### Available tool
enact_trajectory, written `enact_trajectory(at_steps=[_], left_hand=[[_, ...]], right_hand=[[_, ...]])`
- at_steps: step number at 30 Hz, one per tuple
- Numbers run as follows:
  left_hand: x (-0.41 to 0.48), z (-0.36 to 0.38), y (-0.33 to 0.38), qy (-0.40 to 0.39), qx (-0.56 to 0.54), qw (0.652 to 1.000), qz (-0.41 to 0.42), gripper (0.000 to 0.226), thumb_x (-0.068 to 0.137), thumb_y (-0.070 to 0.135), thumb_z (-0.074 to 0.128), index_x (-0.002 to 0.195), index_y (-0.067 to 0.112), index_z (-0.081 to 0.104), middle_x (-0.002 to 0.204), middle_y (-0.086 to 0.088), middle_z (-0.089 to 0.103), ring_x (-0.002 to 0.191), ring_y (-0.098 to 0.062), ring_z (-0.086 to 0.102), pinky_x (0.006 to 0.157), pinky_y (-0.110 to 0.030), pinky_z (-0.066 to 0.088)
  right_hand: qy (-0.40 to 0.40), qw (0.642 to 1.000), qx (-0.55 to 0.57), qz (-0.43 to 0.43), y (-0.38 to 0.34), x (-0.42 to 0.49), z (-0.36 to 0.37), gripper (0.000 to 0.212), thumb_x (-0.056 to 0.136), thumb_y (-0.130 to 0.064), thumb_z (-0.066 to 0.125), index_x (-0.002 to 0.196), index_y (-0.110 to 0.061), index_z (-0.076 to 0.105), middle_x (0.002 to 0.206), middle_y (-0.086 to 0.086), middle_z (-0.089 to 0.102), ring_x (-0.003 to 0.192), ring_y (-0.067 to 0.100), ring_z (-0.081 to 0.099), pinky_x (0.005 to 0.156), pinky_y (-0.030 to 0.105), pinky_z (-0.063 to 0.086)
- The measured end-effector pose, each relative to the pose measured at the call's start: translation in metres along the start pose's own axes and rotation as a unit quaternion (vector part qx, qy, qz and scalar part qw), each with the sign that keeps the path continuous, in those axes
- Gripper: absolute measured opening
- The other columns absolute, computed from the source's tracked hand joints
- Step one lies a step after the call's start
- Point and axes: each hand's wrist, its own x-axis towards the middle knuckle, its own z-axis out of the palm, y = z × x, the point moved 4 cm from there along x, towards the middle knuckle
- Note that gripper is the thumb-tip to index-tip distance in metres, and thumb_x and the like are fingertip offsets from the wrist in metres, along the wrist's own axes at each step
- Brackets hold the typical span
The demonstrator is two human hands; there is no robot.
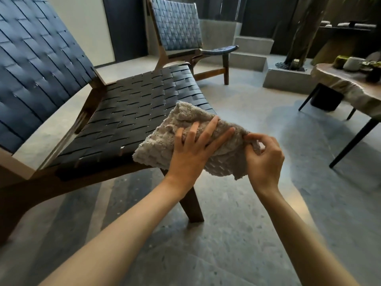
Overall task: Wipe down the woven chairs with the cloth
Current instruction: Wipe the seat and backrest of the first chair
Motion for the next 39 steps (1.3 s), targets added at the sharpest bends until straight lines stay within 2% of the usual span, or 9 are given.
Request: enact_trajectory(at_steps=[4, 8, 14, 18, 21, 23, 27, 31, 39], left_hand=[[-0.011, -0.01, 0.002, 0.01, 0.0, 1.0, -0.018, 0.058, 0.095, 0.02, 0.045, 0.147, 0.039, 0.027, 0.152, 0.004, 0.034, 0.121, -0.025, 0.034, 0.09, -0.039, 0.04], [-0.062, -0.018, 0.015, -0.045, -0.068, 0.988, -0.128, 0.076, 0.078, 0.013, 0.066, 0.145, 0.03, 0.035, 0.149, -0.003, 0.018, 0.119, -0.027, 0.03, 0.086, -0.042, 0.046], [-0.133, -0.019, 0.01, -0.072, -0.167, 0.93, -0.318, 0.083, 0.066, 0.008, 0.083, 0.139, 0.012, 0.044, 0.127, -0.012, 0.024, 0.109, -0.03, 0.031, 0.09, -0.045, 0.049], [-0.135, -0.012, -0.01, -0.051, -0.212, 0.859, -0.463, 0.054, 0.086, 0.016, 0.065, 0.138, 0.013, 0.048, 0.112, -0.015, 0.039, 0.095, -0.011, 0.028, 0.082, -0.018, 0.036], [-0.132, -0.005, -0.024, -0.002, -0.266, 0.809, -0.525, 0.036, 0.091, 0.018, 0.058, 0.127, 0.019, 0.056, 0.106, -0.006, 0.044, 0.092, -0.007, 0.038, 0.07, -0.017, 0.037], [-0.133, -0.002, -0.028, 0.04, -0.317, 0.746, -0.584, 0.021, 0.091, 0.018, 0.06, 0.111, 0.021, 0.055, 0.103, 0.002, 0.05, 0.087, -0.01, 0.052, 0.067, -0.013, 0.039], [-0.133, 0.004, -0.03, 0.101, -0.372, 0.637, -0.668, 0.024, 0.087, 0.019, 0.066, 0.097, 0.023, 0.045, 0.085, 0.015, 0.052, 0.076, 0.001, 0.056, 0.061, -0.009, 0.044], [-0.126, 0.015, -0.024, 0.124, -0.473, 0.55, -0.677, 0.018, 0.093, 0.017, 0.058, 0.111, 0.019, 0.057, 0.094, 0.022, 0.056, 0.085, 0.009, 0.058, 0.076, -0.006, 0.048], [-0.119, 0.025, -0.016, 0.049, -0.611, 0.539, -0.577, 0.037, 0.091, 0.028, 0.05, 0.124, 0.011, 0.057, 0.114, -0.004, 0.063, 0.107, -0.015, 0.059, 0.092, -0.031, 0.051]], right_hand=[[-0.064, 0.996, 0.02, 0.057, 0.009, -0.014, 0.006, 0.021, 0.086, -0.007, 0.063, 0.092, -0.027, 0.067, 0.1, 0.002, 0.066, 0.087, 0.025, 0.063, 0.08, 0.042, 0.053], [-0.099, 0.993, -0.06, 0.009, 0.009, -0.04, 0.013, 0.016, 0.086, -0.012, 0.067, 0.091, -0.026, 0.072, 0.099, -0.001, 0.07, 0.094, 0.022, 0.055, 0.084, 0.042, 0.047], [-0.149, 0.979, -0.11, -0.084, -0.002, -0.08, 0.033, 0.013, 0.085, -0.015, 0.071, 0.082, -0.026, 0.078, 0.092, -0.007, 0.072, 0.074, 0.014, 0.064, 0.061, 0.031, 0.055], [-0.099, 0.991, -0.036, -0.086, -0.01, -0.091, 0.05, 0.013, 0.084, -0.007, 0.07, 0.079, -0.017, 0.078, 0.086, -0.001, 0.071, 0.07, 0.006, 0.06, 0.063, 0.018, 0.051], [-0.089, 0.995, 0.036, -0.02, -0.012, -0.091, 0.069, 0.013, 0.086, -0.003, 0.066, 0.086, -0.012, 0.076, 0.091, -0.003, 0.065, 0.077, 0.001, 0.058, 0.071, 0.007, 0.046], [-0.077, 0.994, 0.072, 0.004, -0.015, -0.092, 0.077, 0.011, 0.087, -0.003, 0.066, 0.09, -0.009, 0.075, 0.096, -0.002, 0.061, 0.082, -0.003, 0.057, 0.072, 0.001, 0.043], [-0.067, 0.989, 0.129, 0.033, -0.012, -0.098, 0.086, 0.018, 0.087, -0.005, 0.067, 0.103, -0.009, 0.069, 0.11, 0.0, 0.052, 0.096, -0.013, 0.053, 0.078, 0.003, 0.046], [-0.116, 0.985, 0.117, 0.045, -0.005, -0.104, 0.093, 0.033, 0.088, -0.011, 0.066, 0.122, -0.009, 0.063, 0.112, -0.008, 0.053, 0.102, 0.005, 0.057, 0.088, 0.01, 0.047], [-0.084, 0.991, 0.102, 0.022, -0.008, -0.111, 0.102, 0.028, 0.094, -0.009, 0.057, 0.121, -0.009, 0.065, 0.115, 0.001, 0.067, 0.103, 0.01, 0.064, 0.09, 0.023, 0.053]])
